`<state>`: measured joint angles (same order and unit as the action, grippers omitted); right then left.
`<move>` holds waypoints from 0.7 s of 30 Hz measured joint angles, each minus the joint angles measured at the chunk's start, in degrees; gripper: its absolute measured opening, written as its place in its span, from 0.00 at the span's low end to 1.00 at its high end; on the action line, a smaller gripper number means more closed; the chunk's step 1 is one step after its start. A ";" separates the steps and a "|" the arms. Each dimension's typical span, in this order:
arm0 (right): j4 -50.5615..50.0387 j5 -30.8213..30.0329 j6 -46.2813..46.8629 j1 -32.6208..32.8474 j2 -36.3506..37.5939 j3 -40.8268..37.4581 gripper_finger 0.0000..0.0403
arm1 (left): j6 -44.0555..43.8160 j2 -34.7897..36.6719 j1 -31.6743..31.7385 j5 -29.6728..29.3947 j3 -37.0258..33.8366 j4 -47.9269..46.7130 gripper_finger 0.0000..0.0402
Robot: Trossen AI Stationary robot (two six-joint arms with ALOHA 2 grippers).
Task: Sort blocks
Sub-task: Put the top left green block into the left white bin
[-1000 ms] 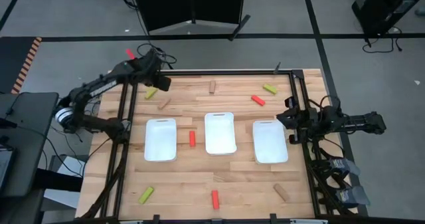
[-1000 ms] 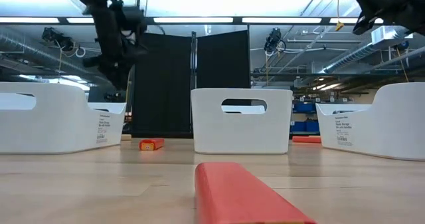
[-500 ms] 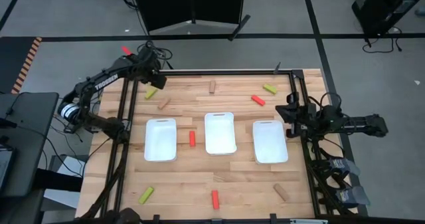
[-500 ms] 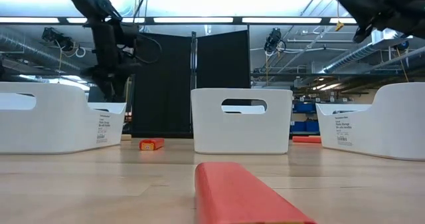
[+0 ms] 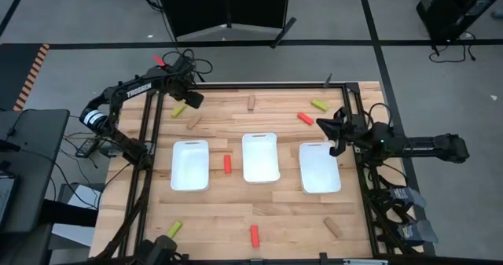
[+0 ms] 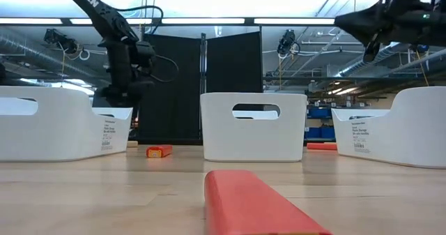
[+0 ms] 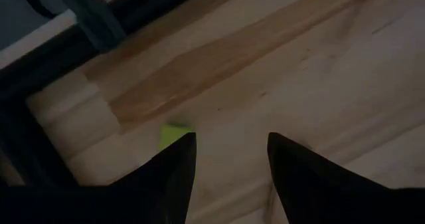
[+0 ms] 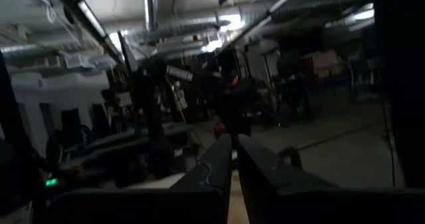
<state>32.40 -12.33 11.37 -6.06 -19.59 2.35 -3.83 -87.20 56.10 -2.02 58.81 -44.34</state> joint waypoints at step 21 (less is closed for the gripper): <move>6.98 0.99 5.50 0.02 -13.62 0.04 0.09 | 2.27 -3.85 1.62 -7.90 0.00 -7.26 0.69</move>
<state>39.38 -11.34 16.86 -6.04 -33.21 2.39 -1.56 -91.05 57.71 -9.92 58.81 -51.60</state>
